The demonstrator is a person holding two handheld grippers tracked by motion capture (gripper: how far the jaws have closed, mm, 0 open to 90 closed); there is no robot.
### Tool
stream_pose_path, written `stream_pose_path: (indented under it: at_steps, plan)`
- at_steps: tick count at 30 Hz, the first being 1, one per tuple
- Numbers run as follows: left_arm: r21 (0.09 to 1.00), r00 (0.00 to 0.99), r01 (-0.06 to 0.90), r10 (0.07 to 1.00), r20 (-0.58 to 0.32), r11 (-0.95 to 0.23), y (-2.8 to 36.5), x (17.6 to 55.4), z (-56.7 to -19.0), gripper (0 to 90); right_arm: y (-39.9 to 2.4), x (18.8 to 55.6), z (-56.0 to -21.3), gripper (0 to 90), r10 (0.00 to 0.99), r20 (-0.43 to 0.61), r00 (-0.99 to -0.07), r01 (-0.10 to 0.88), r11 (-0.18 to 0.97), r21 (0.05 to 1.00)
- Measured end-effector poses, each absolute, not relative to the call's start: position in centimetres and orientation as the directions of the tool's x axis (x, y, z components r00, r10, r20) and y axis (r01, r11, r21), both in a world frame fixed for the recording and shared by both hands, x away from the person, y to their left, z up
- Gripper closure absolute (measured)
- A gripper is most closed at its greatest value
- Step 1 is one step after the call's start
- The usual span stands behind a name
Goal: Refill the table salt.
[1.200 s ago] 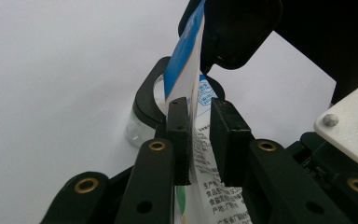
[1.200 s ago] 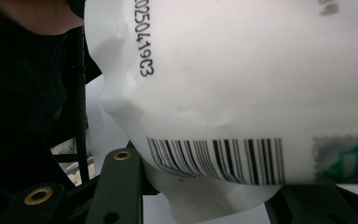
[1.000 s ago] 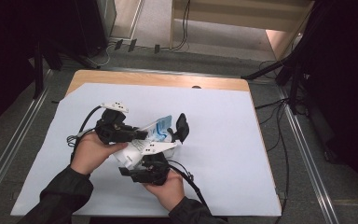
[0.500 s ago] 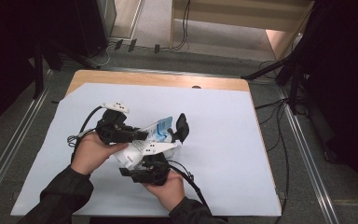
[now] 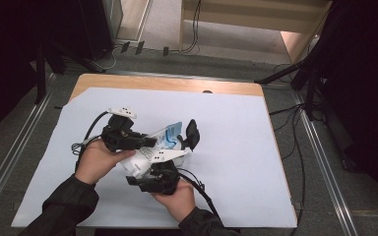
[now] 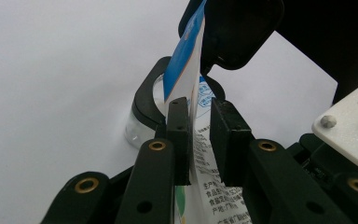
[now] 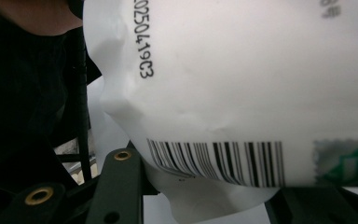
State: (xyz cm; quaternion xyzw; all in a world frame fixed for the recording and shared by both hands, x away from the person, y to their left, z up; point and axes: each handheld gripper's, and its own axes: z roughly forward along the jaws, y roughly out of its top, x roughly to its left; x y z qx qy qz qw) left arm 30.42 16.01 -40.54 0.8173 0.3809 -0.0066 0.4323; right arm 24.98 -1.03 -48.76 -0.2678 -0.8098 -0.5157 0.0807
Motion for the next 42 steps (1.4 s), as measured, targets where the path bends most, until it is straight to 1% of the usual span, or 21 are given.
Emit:
stream_pose_path:
  at_steps: [22, 25, 42]
  plan:
    - [0.712, 0.711, 0.62, 0.62, -0.332, -0.33, 16.04, 30.32, -40.2, 77.3, -1.0, 25.11, -48.53, 61.7, 0.34, 0.426, -0.839, 0.527, 0.307, 0.793]
    - [0.704, 0.711, 0.621, 0.627, -0.32, -0.345, 15.87, 30.3, -40.27, 77.2, -0.93, 25.08, -48.69, 61.7, 0.34, 0.431, -0.836, 0.531, 0.307, 0.79]
    - [0.707, 0.712, 0.619, 0.623, -0.323, -0.342, 15.77, 30.22, -40.24, 77.1, -0.92, 25.03, -48.81, 61.7, 0.34, 0.424, -0.84, 0.525, 0.308, 0.793]
